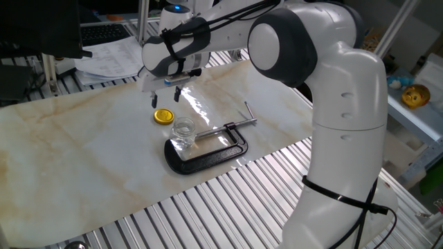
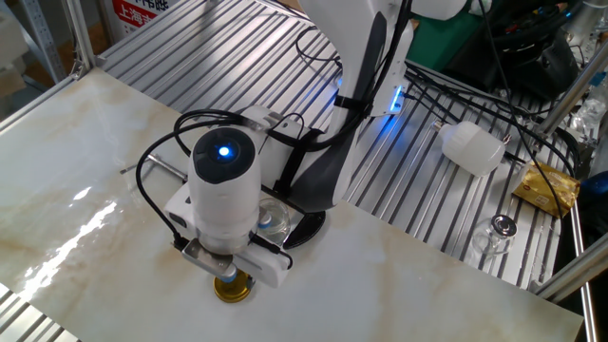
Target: Screw the lid onto the jar
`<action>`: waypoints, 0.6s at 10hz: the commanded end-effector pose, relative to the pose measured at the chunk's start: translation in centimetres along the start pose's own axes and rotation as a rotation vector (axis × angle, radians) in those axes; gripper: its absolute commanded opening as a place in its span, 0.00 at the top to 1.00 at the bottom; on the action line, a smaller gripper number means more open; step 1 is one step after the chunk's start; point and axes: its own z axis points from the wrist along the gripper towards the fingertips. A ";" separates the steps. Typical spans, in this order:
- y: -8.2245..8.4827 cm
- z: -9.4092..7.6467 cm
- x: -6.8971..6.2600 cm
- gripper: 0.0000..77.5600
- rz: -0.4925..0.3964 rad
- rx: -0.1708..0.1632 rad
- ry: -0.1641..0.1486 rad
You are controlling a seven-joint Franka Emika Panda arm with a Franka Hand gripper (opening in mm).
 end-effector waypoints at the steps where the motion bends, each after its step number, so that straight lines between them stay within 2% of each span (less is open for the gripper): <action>1: 0.0 0.0 -0.1 0.00 -0.020 -0.002 0.001; 3: 0.0 0.0 -0.1 0.00 -0.020 -0.002 0.001; 4: 0.0 0.0 -0.1 0.00 -0.019 0.023 0.062; 6: 0.0 0.0 -0.1 0.00 -0.012 0.024 0.053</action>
